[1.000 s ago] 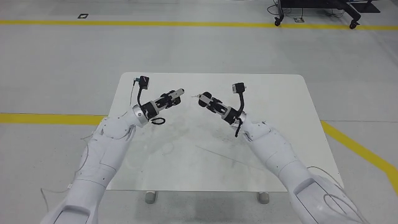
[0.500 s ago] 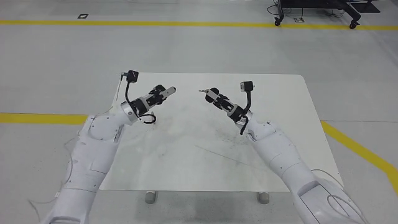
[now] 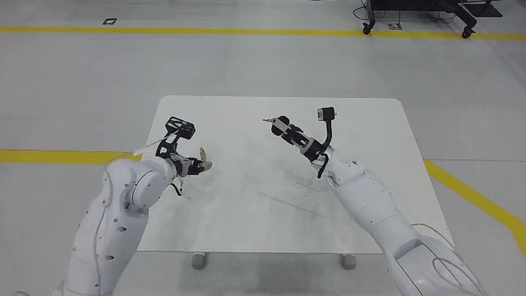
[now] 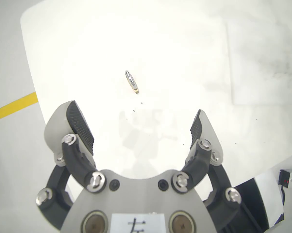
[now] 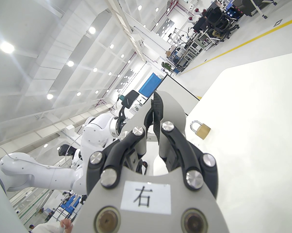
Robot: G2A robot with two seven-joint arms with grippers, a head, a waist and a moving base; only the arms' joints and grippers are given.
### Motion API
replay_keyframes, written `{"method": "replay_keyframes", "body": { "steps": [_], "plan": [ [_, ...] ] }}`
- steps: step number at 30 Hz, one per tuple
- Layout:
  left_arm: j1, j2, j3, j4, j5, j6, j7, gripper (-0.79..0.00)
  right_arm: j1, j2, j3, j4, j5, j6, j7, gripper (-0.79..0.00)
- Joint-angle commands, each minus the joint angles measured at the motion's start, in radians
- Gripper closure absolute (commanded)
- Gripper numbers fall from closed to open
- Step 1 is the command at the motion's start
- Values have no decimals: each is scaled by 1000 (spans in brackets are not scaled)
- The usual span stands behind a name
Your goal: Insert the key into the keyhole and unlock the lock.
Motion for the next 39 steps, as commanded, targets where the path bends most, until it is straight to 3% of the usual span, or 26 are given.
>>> {"method": "replay_keyframes", "body": {
  "steps": [1, 7, 13, 20, 21, 23, 24, 39],
  "plan": [
    [-39, -7, 48, 56, 56, 43, -1, -785, 0, 0, 0, 0, 0, 0, 0, 0],
    [-167, -44, 169, 244, 19, 121, 22, -767, 0, 0, 0, 0, 0, 0, 0, 0],
    [-248, -71, 247, 385, 26, 150, 33, -511, 0, 0, 0, 0, 0, 0, 0, 0],
    [-264, -76, 245, 423, 34, 165, 42, -382, 0, 0, 0, 0, 0, 0, 0, 0],
    [-263, -76, 241, 422, 38, 168, 43, -302, 0, 0, 0, 0, 0, 0, 0, 0],
    [-259, -75, 234, 417, 39, 168, 45, -37, 0, 0, 0, 0, 0, 0, 0, 0],
    [-257, -74, 230, 413, 42, 169, 49, 0, 0, 0, 0, 0, 0, 0, 0, 0],
    [-240, -75, 213, 382, 59, 155, 57, 0, 0, 0, 0, 0, 0, 0, 0, 0]
  ]
}}
